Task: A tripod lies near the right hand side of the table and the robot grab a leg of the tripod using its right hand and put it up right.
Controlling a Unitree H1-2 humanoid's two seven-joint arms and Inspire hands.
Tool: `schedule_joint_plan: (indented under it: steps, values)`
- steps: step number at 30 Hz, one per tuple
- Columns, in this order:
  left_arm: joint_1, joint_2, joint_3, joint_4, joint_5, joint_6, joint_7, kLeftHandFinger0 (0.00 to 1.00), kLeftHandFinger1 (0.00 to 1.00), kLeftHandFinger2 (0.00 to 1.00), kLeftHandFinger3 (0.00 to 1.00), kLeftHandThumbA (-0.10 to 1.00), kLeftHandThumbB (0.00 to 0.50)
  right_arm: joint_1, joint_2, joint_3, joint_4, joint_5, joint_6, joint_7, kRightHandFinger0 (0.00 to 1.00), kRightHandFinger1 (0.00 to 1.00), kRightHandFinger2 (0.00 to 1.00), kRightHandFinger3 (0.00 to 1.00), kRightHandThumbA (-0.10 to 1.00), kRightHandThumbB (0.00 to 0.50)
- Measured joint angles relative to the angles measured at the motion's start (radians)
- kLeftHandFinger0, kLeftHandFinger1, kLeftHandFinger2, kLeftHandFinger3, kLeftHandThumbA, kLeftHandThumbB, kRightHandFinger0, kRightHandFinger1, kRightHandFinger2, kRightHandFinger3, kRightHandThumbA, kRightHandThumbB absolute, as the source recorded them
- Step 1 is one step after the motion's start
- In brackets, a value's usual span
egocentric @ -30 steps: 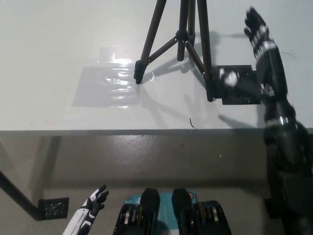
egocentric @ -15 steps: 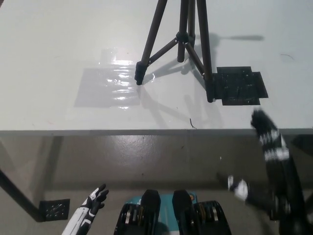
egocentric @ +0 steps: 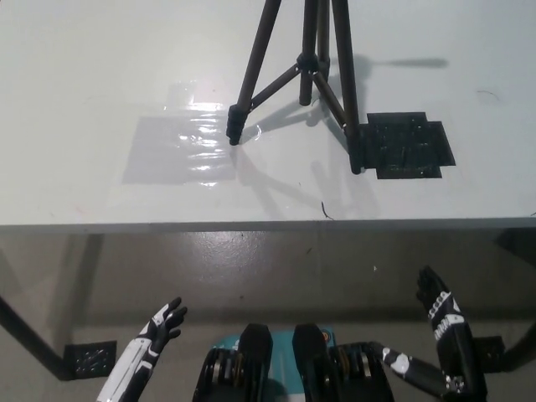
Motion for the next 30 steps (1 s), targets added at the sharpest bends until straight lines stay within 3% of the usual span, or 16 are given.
schedule_joint_plan:
  steps: [1,5,21,30]
  values:
    - [-0.004,0.000,0.001,0.000,-0.002,0.000,0.000,1.00,1.00,1.00,1.00,1.00,0.364,-0.008,0.002,-0.003,0.006,0.001,-0.003,0.000,1.00,1.00,1.00,1.00,1.00,0.407]
    - [-0.006,-0.001,0.003,0.000,-0.006,-0.001,0.000,1.00,1.00,1.00,1.00,1.00,0.364,-0.016,0.003,-0.010,0.019,0.008,-0.011,0.001,1.00,1.00,1.00,1.00,1.00,0.428]
    - [0.000,-0.003,0.009,-0.001,-0.004,-0.003,0.001,1.00,1.00,1.00,1.00,1.00,0.367,-0.026,-0.003,-0.010,0.050,0.008,-0.019,0.000,1.00,1.00,1.00,1.00,1.00,0.384]
    - [0.007,-0.005,0.009,-0.001,-0.003,-0.003,0.001,1.00,1.00,1.00,1.00,1.00,0.371,-0.019,-0.004,-0.010,0.049,0.008,-0.021,0.001,1.00,1.00,1.00,1.00,1.00,0.386]
